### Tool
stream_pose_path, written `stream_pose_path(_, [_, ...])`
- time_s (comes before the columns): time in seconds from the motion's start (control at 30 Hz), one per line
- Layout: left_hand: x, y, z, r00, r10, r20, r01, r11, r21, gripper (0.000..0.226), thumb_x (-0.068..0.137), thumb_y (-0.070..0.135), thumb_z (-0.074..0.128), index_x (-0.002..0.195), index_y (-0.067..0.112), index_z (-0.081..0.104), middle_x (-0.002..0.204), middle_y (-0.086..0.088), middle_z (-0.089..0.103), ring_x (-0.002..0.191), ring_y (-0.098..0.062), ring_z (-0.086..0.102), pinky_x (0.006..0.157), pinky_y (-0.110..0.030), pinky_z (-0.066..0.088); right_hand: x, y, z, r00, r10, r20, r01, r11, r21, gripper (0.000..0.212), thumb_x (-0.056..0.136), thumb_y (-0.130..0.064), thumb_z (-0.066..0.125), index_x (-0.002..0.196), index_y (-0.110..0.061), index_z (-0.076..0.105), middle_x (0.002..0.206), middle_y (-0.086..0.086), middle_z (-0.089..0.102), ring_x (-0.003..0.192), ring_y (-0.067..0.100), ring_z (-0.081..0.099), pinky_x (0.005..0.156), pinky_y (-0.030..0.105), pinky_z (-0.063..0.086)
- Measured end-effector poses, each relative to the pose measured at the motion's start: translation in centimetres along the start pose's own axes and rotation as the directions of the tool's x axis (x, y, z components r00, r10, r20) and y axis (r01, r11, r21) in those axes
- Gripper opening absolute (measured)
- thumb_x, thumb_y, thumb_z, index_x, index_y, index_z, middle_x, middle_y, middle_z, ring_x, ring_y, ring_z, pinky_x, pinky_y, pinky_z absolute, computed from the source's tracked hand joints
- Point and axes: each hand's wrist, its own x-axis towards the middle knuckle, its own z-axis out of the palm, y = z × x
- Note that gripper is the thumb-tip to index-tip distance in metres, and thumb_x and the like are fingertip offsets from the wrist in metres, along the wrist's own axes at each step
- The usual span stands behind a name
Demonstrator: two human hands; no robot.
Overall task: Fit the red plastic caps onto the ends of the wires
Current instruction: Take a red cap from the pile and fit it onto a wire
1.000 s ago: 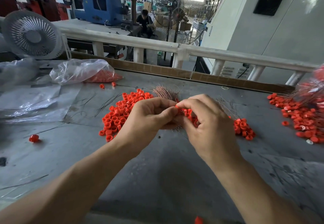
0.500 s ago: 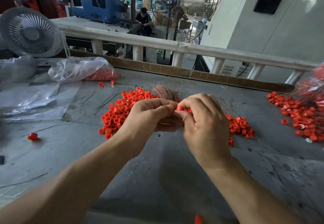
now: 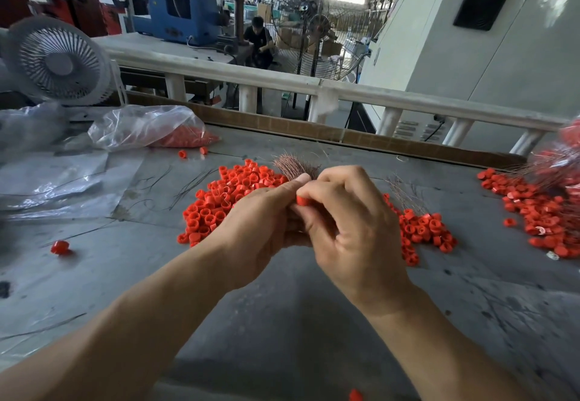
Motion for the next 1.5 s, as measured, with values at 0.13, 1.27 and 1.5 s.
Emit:
stream_pose_path(0.13, [0.3, 0.1, -0.6, 0.992, 0.122, 0.003, -0.122, 0.990, -0.069, 0.024, 0.092, 0.022, 0.059, 0.097, 0.003, 0.071, 0.093, -0.019, 0.066, 0.089, -0.030, 0.063, 0.081, -0.037, 0.054, -0.2, -0.1, -0.1, 1.000, -0.012, 0.003, 0.012, 0.999, 0.033, 0.012, 0.092, -0.009, 0.071, 0.101, -0.001, 0.071, 0.099, 0.008, 0.064, 0.086, 0.022, 0.064, 0.075, 0.033, 0.055])
stream_pose_path(1.27, [1.2, 0.9, -2.9, 0.854, 0.212, -0.476, -0.243, 0.970, -0.004, 0.027, 0.102, 0.018, 0.057, 0.082, 0.006, 0.070, 0.078, -0.013, 0.072, 0.060, -0.017, 0.065, 0.053, -0.025, 0.054, -1.0, 2.5, -0.4, 0.914, 0.270, 0.304, -0.282, 0.959, -0.003, 0.017, 0.088, -0.010, 0.075, 0.102, -0.019, 0.074, 0.100, -0.011, 0.063, 0.087, 0.000, 0.055, 0.080, 0.014, 0.045])
stream_pose_path(1.5, [1.4, 1.1, -4.3, 0.816, 0.226, -0.532, -0.270, 0.963, -0.005, 0.023, 0.103, 0.019, 0.057, 0.093, 0.001, 0.069, 0.080, -0.012, 0.072, 0.064, -0.018, 0.066, 0.058, -0.027, 0.057, -1.1, 2.9, -0.7, 0.907, 0.280, 0.316, -0.296, 0.955, 0.003, 0.014, 0.089, -0.011, 0.073, 0.099, -0.020, 0.074, 0.098, -0.011, 0.063, 0.091, 0.007, 0.060, 0.082, 0.028, 0.053])
